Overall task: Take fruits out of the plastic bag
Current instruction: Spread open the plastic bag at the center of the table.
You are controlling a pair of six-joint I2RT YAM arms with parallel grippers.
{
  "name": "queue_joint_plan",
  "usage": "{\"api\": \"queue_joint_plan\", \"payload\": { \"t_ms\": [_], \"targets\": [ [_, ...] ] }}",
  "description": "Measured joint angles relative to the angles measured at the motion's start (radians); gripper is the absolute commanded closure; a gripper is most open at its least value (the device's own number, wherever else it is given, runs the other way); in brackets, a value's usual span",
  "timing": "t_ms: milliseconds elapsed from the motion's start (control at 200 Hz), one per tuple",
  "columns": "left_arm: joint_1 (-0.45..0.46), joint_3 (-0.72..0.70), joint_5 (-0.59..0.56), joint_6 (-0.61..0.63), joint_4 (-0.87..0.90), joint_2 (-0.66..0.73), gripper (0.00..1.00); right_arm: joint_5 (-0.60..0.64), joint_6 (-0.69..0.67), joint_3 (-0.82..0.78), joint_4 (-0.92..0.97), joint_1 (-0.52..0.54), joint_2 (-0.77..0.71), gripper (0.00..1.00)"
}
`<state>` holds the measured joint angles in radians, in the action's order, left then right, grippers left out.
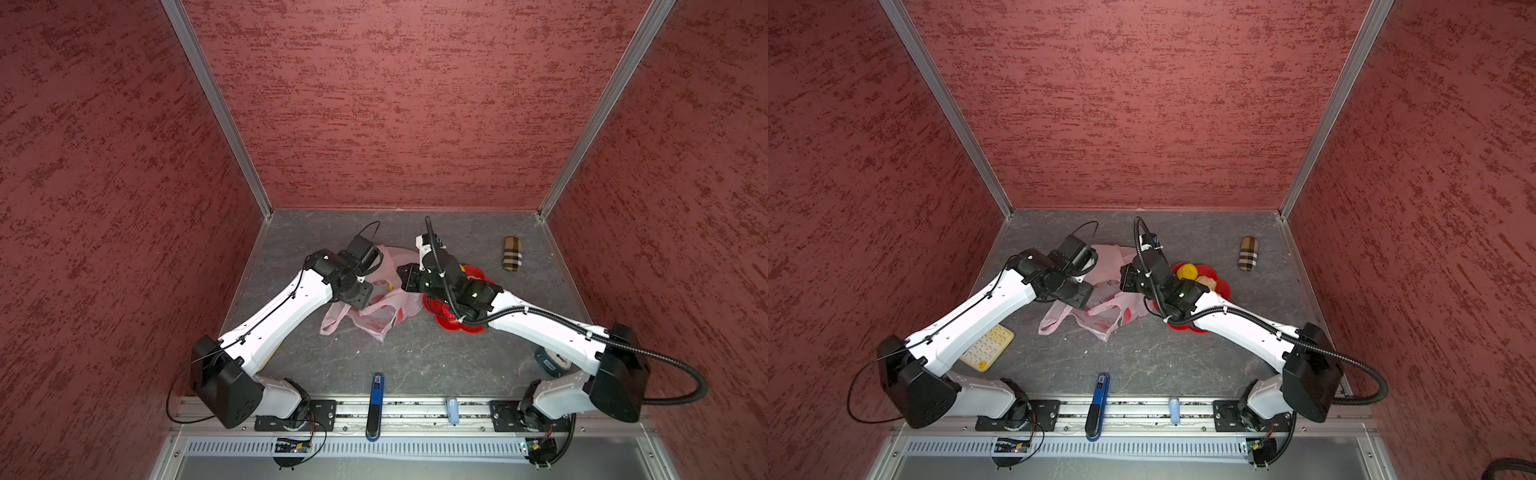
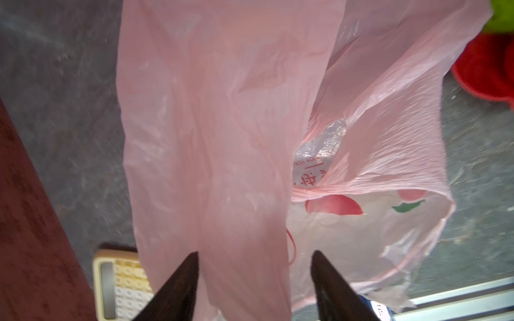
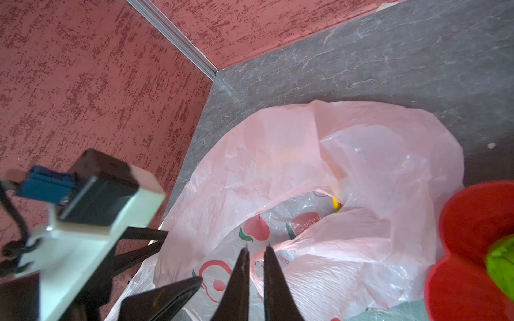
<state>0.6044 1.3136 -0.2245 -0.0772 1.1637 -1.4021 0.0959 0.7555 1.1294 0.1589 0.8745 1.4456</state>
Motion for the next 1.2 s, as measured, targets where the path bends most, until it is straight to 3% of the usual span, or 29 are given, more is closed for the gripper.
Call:
{"api": "queue_joint_plan", "payload": {
  "t_ms": [135,265,491,847,1202],
  "targets": [
    [-0.035,-0.021,-0.012,-0.008,-0.087,0.015,0.89,-0.026,-0.016,0.004,-0.003,0.006,0.008,0.85],
    [-0.072,-0.058,-0.01,-0.035,-0.165,0.068,0.98,-0.044,-0.015,0.036,0.006,0.027,0.066,0.85],
    [-0.112,-0.146,0.017,-0.143,-0.253,0.181,1.0,-0.093,0.023,0.151,0.011,0.074,0.236,0.85],
    [-0.187,-0.378,0.12,-0.419,-0.357,0.425,1.0,-0.129,0.1,0.328,0.039,0.106,0.489,0.85],
    [-0.239,-0.507,0.309,-0.565,-0.435,0.539,1.0,-0.103,0.163,0.435,0.069,0.1,0.631,0.79]
  ]
}}
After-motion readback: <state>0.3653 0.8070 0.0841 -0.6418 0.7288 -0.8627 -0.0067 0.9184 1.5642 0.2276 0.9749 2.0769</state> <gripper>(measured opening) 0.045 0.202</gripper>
